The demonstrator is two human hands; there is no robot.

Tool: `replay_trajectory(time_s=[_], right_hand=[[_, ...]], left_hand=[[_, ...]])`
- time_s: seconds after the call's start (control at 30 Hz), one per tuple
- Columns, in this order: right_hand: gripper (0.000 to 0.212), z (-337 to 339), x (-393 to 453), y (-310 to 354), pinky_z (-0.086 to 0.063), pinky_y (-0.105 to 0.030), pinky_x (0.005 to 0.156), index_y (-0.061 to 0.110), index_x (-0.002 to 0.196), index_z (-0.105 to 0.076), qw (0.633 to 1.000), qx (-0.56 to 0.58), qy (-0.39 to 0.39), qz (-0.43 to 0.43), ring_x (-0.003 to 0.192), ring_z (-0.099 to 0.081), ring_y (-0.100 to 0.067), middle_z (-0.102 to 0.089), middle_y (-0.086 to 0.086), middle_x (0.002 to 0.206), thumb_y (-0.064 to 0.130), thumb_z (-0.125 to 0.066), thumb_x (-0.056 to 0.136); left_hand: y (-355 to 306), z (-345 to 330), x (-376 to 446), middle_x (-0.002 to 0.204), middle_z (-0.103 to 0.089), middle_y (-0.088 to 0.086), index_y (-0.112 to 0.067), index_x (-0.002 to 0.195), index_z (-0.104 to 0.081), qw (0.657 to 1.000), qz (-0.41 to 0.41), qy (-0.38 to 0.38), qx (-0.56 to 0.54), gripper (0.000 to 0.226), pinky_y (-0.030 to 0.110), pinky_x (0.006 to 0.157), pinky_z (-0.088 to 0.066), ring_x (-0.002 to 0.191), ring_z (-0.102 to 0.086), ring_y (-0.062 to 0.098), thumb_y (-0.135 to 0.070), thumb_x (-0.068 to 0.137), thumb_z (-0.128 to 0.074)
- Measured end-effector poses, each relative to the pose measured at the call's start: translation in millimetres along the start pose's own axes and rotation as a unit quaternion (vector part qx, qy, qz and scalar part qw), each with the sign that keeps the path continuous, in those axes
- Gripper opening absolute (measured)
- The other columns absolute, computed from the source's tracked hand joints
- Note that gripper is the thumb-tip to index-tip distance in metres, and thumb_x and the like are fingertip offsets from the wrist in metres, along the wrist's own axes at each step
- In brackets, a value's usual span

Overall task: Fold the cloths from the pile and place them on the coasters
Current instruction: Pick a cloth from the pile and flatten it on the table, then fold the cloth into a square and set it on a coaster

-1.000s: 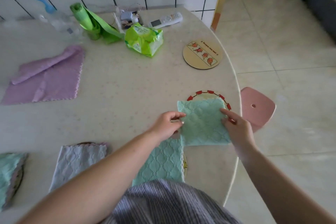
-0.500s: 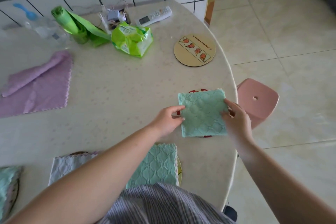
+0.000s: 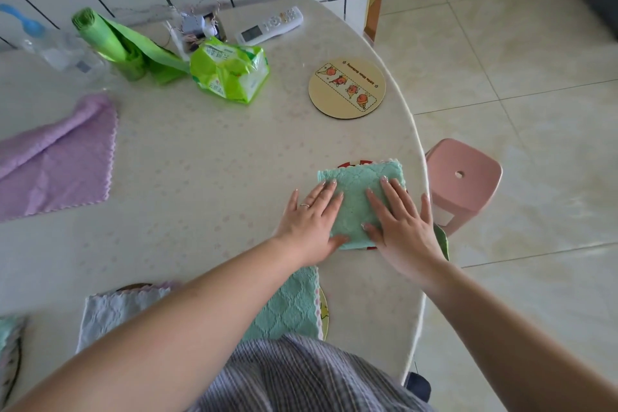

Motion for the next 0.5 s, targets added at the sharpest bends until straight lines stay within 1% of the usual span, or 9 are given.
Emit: replay_trajectory(time_s=[0.03,0.07,0.13,0.2,0.27,0.3,0.37,0.43,0.5], right_hand=[[0.066,-1.7,-0.8,-0.7,0.007,-0.051,0.115,0.031,0.148,-0.009,1.000,-0.010,0.005,-0.002,0.145,0.008,-0.014,0.000,0.004,0.158,0.060,-0.012,0.088],[0.067,-2.7,0.0,-1.4,0.006,-0.052,0.115,0.031,0.148,-0.008,1.000,-0.016,0.015,-0.004,0.144,0.009,-0.014,0.002,0.003,0.158,0.061,-0.010,0.088],[0.065,-3.0,4.0,-1.0,0.008,-0.053,0.115,0.031,0.148,-0.005,0.999,-0.028,0.041,-0.011,0.144,0.010,-0.015,0.004,0.003,0.158,0.059,-0.016,0.090],[0.063,7.0,7.6,5.7,0.009,-0.052,0.114,0.030,0.147,-0.009,0.999,-0.020,0.039,-0.016,0.145,0.007,-0.015,-0.001,0.002,0.158,0.056,-0.025,0.092],[0.058,24.5,7.4,20.7,0.005,-0.049,0.114,0.028,0.145,-0.020,1.000,0.022,0.003,-0.002,0.145,-0.005,-0.016,-0.015,0.001,0.156,0.051,-0.032,0.093],[0.055,33.0,6.2,32.7,0.002,-0.048,0.115,0.027,0.143,-0.027,0.999,0.043,-0.017,0.017,0.143,-0.013,-0.018,-0.024,0.000,0.154,0.048,-0.035,0.093],[0.050,43.9,4.2,62.7,-0.007,-0.051,0.116,0.024,0.136,-0.041,0.994,0.080,-0.037,0.060,0.137,-0.030,-0.020,-0.040,-0.001,0.144,0.045,-0.038,0.092],[0.041,48.5,3.6,95.5,-0.017,-0.051,0.114,0.021,0.127,-0.052,0.988,0.121,-0.039,0.091,0.129,-0.042,-0.021,-0.050,0.001,0.134,0.041,-0.044,0.092],[0.033,51.1,2.9,132.7,-0.024,-0.049,0.111,0.020,0.120,-0.058,0.981,0.146,-0.037,0.126,0.122,-0.048,-0.020,-0.054,0.002,0.127,0.035,-0.050,0.091]], left_hand=[[2.6,-3.9,-0.6,0.156,0.016,0.004,-0.015,0.148,0.004,1.000,0.006,0.012,0.009,0.077,0.049,0.114,0.003,0.143,0.015,0.016,-0.058,0.092,-0.027],[4.6,-5.5,-2.0,0.156,0.018,0.004,-0.016,0.148,0.006,1.000,0.007,0.017,0.012,0.078,0.049,0.115,0.003,0.143,0.015,0.017,-0.059,0.092,-0.026],[7.0,-3.1,-7.2,0.156,0.017,0.005,-0.015,0.148,0.006,1.000,0.005,0.009,0.001,0.077,0.047,0.116,0.001,0.144,0.013,0.018,-0.057,0.093,-0.029],[10.0,3.8,-16.3,0.157,0.007,0.005,-0.015,0.148,-0.002,0.998,0.008,-0.023,-0.050,0.074,0.044,0.117,-0.001,0.144,0.006,0.019,-0.050,0.094,-0.036],[20.8,14.6,-32.0,0.156,-0.014,0.004,-0.017,0.147,-0.020,0.986,0.029,-0.079,-0.142,0.064,0.042,0.117,-0.006,0.144,-0.009,0.020,-0.044,0.093,-0.044],[30.8,19.8,-42.9,0.152,-0.027,0.002,-0.018,0.143,-0.030,0.974,0.045,-0.111,-0.190,0.057,0.041,0.117,-0.012,0.141,-0.021,0.019,-0.041,0.093,-0.046],[58.4,24.4,-68.3,0.136,-0.051,0.001,-0.018,0.131,-0.050,0.940,0.082,-0.159,-0.289,0.041,0.036,0.110,-0.030,0.126,-0.045,0.017,-0.032,0.093,-0.051],[91.1,21.6,-97.2,0.118,-0.063,0.004,-0.012,0.117,-0.062,0.893,0.119,-0.191,-0.391,0.028,0.032,0.098,-0.043,0.108,-0.058,0.015,-0.021,0.092,-0.054],[130.0,12.6,-128.6,0.107,-0.068,0.008,-0.008,0.107,-0.067,0.852,0.162,-0.230,-0.442,0.021,0.028,0.090,-0.048,0.097,-0.063,0.016,-0.012,0.090,-0.056]])
Point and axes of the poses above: each hand's wrist, its own x-axis towards the middle knuckle, its own z-axis out of the back of the hand, y = z × x, the point moved 9 cm from there along x, towards the middle knuckle
